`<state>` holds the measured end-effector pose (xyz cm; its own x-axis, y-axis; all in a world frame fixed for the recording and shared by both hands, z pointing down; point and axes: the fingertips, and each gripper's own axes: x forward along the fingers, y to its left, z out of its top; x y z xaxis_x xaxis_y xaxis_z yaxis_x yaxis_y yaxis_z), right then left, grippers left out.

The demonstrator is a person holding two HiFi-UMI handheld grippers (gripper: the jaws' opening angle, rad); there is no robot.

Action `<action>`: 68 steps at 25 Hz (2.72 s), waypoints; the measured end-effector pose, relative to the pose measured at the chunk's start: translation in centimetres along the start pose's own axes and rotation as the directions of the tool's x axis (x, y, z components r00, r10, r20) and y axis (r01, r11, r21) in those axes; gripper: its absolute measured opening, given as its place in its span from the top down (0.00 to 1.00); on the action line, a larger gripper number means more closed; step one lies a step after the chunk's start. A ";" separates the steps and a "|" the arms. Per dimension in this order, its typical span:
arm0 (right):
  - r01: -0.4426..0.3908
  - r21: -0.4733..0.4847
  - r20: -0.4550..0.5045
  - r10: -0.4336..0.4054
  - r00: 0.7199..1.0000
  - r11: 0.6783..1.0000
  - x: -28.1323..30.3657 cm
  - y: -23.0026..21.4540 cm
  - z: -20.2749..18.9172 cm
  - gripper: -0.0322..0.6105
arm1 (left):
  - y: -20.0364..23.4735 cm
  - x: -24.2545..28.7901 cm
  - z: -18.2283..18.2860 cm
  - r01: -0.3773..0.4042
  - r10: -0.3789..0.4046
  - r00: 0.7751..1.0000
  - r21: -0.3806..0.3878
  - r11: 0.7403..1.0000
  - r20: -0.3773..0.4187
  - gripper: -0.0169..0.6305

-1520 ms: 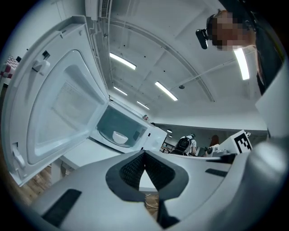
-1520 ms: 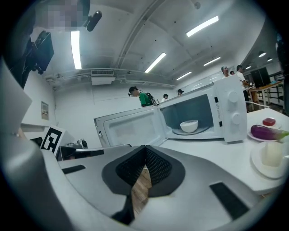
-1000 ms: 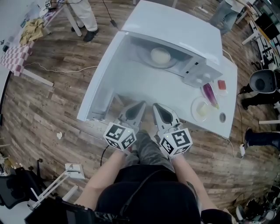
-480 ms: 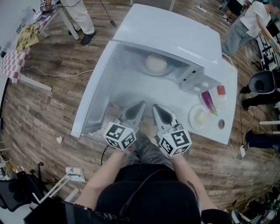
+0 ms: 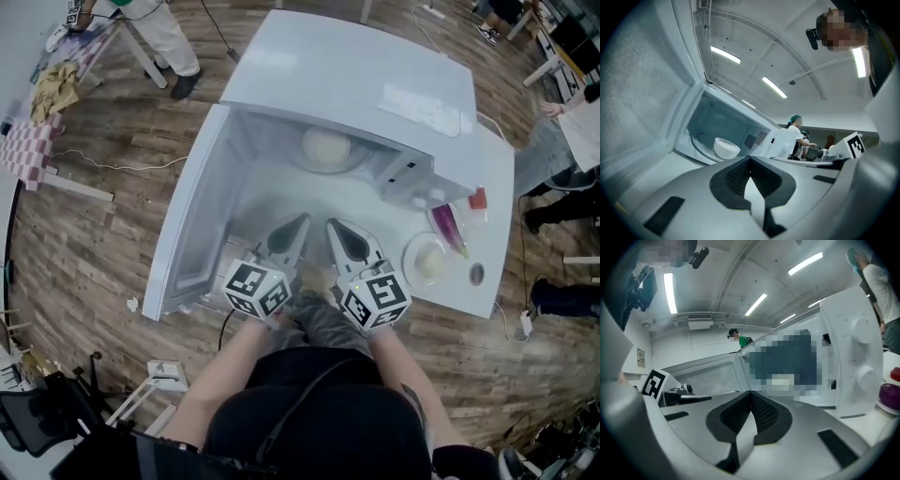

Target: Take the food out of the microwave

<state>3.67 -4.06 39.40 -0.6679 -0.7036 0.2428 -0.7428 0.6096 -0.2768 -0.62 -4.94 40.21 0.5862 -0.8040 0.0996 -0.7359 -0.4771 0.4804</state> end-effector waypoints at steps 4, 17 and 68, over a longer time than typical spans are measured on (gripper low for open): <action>-0.003 -0.001 -0.002 0.003 1.000 1.000 0.5 -0.9 0.0 0.92 | 0.3 0.8 0.0 -0.010 0.010 1.000 -0.002 1.000 0.006 0.96; 0.009 0.005 0.000 -0.009 1.000 1.000 1.8 -1.8 1.0 0.92 | 1.6 1.4 1.1 -0.050 0.050 0.998 -0.004 0.999 0.024 0.96; 0.343 0.061 -0.046 -0.341 0.939 0.937 7.4 -10.1 3.4 0.91 | 7.7 9.5 3.9 -0.026 0.031 0.993 0.049 0.998 -0.110 0.87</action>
<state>6.34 -16.66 40.82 -0.3760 -0.8515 0.3656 -0.9226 0.3074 -0.2331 -2.03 -17.63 41.48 0.5965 -0.7748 0.2097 -0.7667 -0.4727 0.4343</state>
